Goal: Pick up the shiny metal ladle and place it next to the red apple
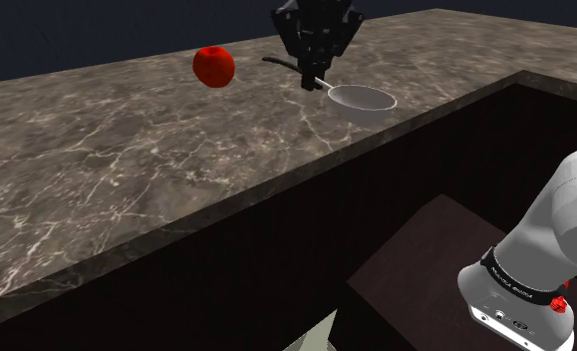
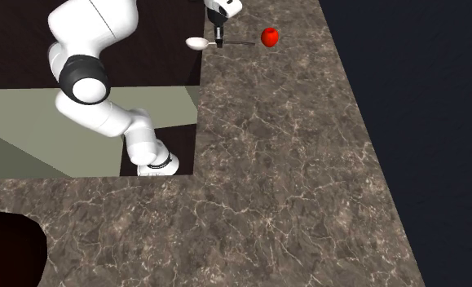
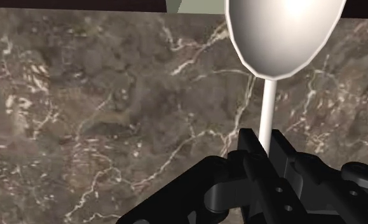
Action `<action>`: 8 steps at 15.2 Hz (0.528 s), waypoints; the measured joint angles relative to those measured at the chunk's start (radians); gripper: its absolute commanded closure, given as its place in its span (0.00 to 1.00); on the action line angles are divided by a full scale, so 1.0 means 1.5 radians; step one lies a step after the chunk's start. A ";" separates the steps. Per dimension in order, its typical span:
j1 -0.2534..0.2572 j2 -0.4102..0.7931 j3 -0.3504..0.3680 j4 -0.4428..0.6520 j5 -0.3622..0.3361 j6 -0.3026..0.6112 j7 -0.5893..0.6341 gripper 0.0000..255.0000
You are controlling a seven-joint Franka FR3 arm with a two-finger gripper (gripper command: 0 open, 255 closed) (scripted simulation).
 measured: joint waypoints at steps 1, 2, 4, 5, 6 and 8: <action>0.000 -0.004 -0.001 -0.014 0.001 0.010 -0.003 1.00; 0.000 -0.005 0.000 -0.022 0.002 0.017 -0.003 1.00; 0.001 -0.011 0.000 -0.046 0.004 0.035 -0.007 1.00; 0.001 -0.010 0.001 -0.053 0.004 0.043 -0.008 1.00; 0.002 -0.015 0.001 -0.070 0.006 0.054 -0.010 1.00; 0.002 -0.017 0.001 -0.076 0.006 0.059 -0.011 1.00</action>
